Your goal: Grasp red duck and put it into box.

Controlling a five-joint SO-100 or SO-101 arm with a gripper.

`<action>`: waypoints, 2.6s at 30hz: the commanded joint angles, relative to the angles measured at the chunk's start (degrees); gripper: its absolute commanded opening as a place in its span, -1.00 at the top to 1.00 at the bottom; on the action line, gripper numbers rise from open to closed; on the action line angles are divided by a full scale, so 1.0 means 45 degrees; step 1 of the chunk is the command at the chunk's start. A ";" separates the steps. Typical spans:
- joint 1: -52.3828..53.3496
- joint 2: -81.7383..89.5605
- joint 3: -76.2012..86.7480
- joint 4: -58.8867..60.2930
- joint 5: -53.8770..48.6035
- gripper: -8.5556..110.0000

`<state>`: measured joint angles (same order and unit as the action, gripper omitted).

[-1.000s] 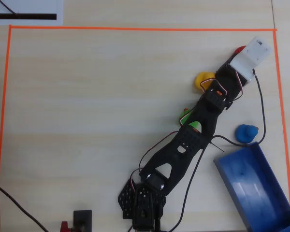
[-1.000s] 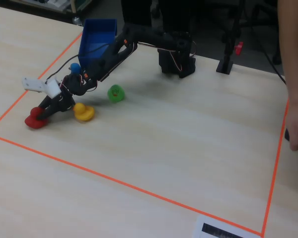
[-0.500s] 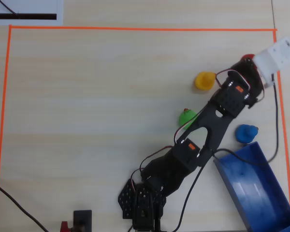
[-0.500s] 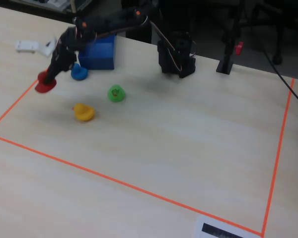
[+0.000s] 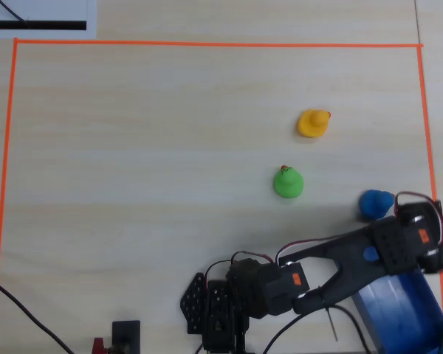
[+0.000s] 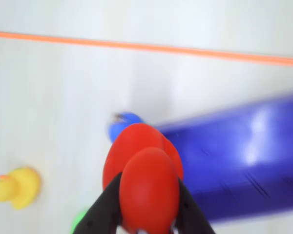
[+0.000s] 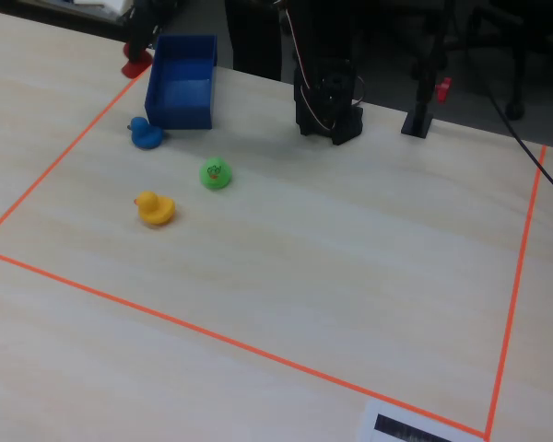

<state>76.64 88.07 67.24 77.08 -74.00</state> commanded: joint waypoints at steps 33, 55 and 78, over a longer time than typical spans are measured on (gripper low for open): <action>0.3066 0.0547 0.5996 -0.4336 -0.3301 0.66; -0.1758 0.5566 0.6602 -0.2852 -0.0937 0.85; -1.6953 1.9648 2.2910 -0.1641 -0.5859 0.85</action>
<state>-0.09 171.04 163.56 71.28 -98.79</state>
